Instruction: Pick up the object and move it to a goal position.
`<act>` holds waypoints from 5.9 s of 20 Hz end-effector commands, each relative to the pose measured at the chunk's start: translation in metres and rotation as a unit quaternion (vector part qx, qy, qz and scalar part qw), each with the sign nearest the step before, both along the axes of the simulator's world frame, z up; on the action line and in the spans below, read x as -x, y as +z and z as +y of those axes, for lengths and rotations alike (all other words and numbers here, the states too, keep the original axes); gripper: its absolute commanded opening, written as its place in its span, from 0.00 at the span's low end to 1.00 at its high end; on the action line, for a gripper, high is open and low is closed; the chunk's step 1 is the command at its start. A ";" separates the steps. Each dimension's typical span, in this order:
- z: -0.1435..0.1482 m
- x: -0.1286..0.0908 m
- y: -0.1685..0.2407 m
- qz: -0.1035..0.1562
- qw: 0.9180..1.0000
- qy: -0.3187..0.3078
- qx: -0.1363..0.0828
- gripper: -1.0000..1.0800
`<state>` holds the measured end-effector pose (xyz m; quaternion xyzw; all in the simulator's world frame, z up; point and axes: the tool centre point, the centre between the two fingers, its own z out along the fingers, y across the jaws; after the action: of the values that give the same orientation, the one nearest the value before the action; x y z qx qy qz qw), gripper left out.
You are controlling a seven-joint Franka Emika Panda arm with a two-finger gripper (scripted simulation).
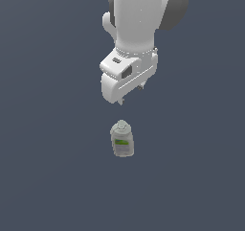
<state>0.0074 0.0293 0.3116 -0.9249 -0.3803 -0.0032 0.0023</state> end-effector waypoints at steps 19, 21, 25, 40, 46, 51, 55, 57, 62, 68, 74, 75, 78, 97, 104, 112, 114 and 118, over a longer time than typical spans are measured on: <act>-0.017 -0.049 -0.018 0.000 0.967 0.254 0.004 0.96; -0.018 -0.054 -0.021 0.001 0.961 0.278 0.004 0.96; -0.022 -0.061 -0.024 0.001 0.948 0.319 0.004 0.96; -0.028 -0.073 -0.031 0.001 0.923 0.385 0.004 0.96; -0.028 -0.073 -0.040 0.001 0.924 0.383 0.004 0.96; -0.028 -0.072 -0.064 0.001 0.923 0.384 0.004 0.96; -0.028 -0.072 -0.078 0.001 0.923 0.384 0.004 0.96; -0.028 -0.073 -0.081 0.001 0.923 0.385 0.004 0.96; -0.028 -0.073 -0.081 0.001 0.923 0.385 0.004 0.00; -0.028 -0.073 -0.081 0.001 0.923 0.385 0.004 0.00; -0.021 -0.075 -0.075 -0.002 0.922 0.386 0.005 0.00; -0.017 -0.076 -0.073 -0.003 0.922 0.387 0.005 0.00; -0.003 -0.080 -0.062 -0.006 0.921 0.389 0.006 0.00; 0.133 -0.110 0.044 -0.040 0.911 0.411 0.018 0.00; 0.165 -0.116 0.069 -0.048 0.908 0.416 0.021 0.00; 0.186 -0.120 0.085 -0.053 0.906 0.420 0.023 0.00; 0.189 -0.120 0.087 -0.054 0.905 0.421 0.024 0.00; 0.192 -0.121 0.089 -0.054 0.905 0.421 0.024 0.00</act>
<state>0.1279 0.2205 0.3903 -0.6768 -0.7345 -0.0363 -0.0352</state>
